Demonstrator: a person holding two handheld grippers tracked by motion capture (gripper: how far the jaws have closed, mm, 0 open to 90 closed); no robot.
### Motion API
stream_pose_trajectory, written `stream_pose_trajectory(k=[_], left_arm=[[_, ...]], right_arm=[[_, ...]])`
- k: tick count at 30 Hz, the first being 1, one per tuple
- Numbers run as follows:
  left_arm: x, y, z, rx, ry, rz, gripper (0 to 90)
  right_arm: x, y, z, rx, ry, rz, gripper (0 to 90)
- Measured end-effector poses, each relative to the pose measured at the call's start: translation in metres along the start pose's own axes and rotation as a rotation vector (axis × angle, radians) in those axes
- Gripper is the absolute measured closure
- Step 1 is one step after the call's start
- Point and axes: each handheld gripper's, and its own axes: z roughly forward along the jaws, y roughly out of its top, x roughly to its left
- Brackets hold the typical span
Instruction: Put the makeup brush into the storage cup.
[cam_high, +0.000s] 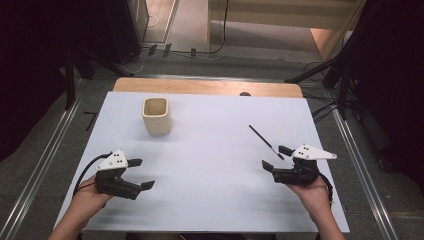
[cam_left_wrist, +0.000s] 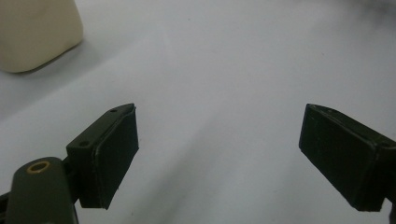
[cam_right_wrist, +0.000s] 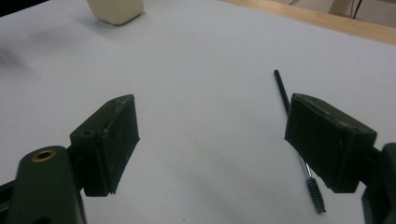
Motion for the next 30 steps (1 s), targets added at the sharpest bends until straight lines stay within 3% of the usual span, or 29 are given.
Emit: stream_pose_trajectory(k=[8,30], left_arm=[[-0.001,0.0,0.0,-0.013,-0.006,0.001,12.0],[-0.003,0.0,-0.001,-0.013,-0.02,0.003,12.0]], right_arm=[[-0.009,0.008,0.003,-0.019,-0.026,0.044,18.5],[-0.026,0.018,0.024,-0.041,-0.068,0.06,18.5]])
